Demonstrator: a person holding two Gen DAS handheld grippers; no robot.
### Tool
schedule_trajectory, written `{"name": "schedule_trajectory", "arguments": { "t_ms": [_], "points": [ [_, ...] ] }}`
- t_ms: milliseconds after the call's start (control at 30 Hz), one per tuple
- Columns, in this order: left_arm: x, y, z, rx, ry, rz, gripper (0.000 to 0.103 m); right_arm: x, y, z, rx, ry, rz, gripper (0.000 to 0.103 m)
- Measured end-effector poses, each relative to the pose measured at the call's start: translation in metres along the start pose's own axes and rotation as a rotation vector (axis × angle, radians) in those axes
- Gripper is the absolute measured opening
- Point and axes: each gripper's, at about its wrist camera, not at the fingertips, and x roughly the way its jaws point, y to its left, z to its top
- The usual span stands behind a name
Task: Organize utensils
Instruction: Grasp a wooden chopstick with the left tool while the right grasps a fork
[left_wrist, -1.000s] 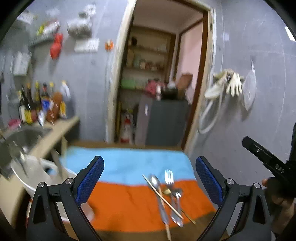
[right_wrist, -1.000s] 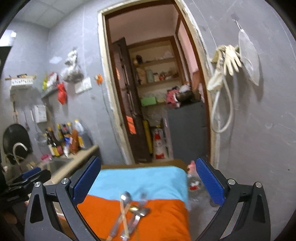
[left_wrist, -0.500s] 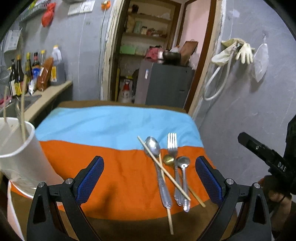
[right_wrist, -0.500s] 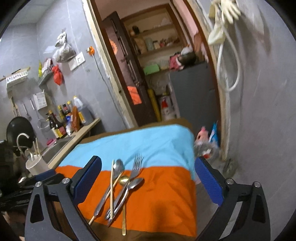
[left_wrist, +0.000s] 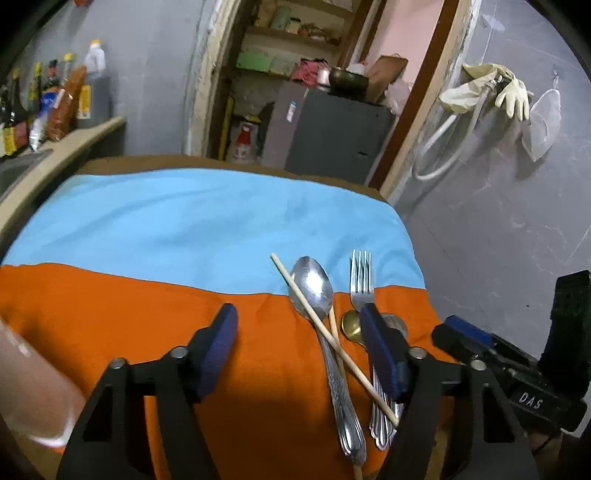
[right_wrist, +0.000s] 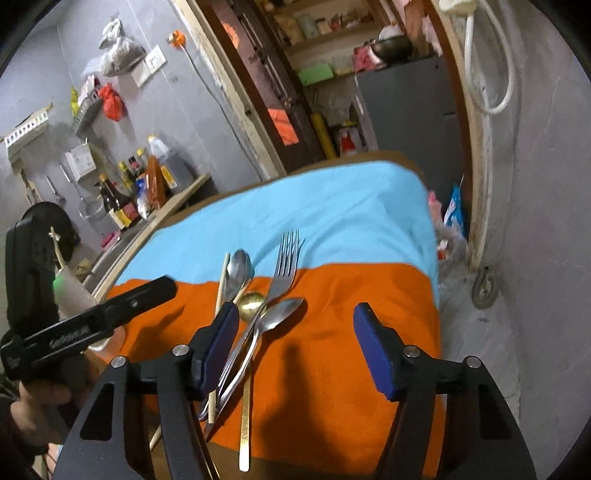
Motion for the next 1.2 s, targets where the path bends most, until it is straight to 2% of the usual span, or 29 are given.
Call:
{"name": "schedule_trajectory", "arguments": {
  "t_ms": [67, 167, 333, 500, 567, 767, 1000, 1200],
  "points": [
    [0.007, 0.002, 0.002, -0.005, 0.028, -0.025, 0.047, 0.005, -0.001, 0.0, 0.005, 0.026, 0.005, 0.052],
    [0.02, 0.006, 0.006, -0.015, 0.074, -0.045, 0.036, 0.009, -0.003, -0.001, 0.011, 0.058, 0.017, 0.047],
    [0.038, 0.01, 0.012, -0.053, 0.147, -0.06, 0.025, 0.014, -0.006, 0.001, 0.029, 0.076, 0.027, 0.046],
    [0.044, 0.013, 0.018, -0.079, 0.189, -0.07, 0.019, 0.018, -0.007, 0.002, 0.041, 0.092, 0.036, 0.042],
    [0.046, 0.016, 0.019, -0.091, 0.207, -0.067, 0.012, 0.019, -0.006, 0.002, 0.035, 0.097, 0.05, 0.039],
    [0.039, 0.029, 0.016, -0.143, 0.203, -0.106, 0.007, 0.028, -0.001, 0.002, 0.016, 0.136, 0.106, 0.027],
    [0.024, 0.036, 0.008, -0.163, 0.201, -0.077, 0.003, 0.041, -0.004, 0.01, 0.049, 0.165, 0.119, 0.025],
    [0.027, 0.039, 0.01, -0.168, 0.261, -0.103, 0.003, 0.047, -0.006, 0.014, 0.075, 0.178, 0.119, 0.024]
  ]
}}
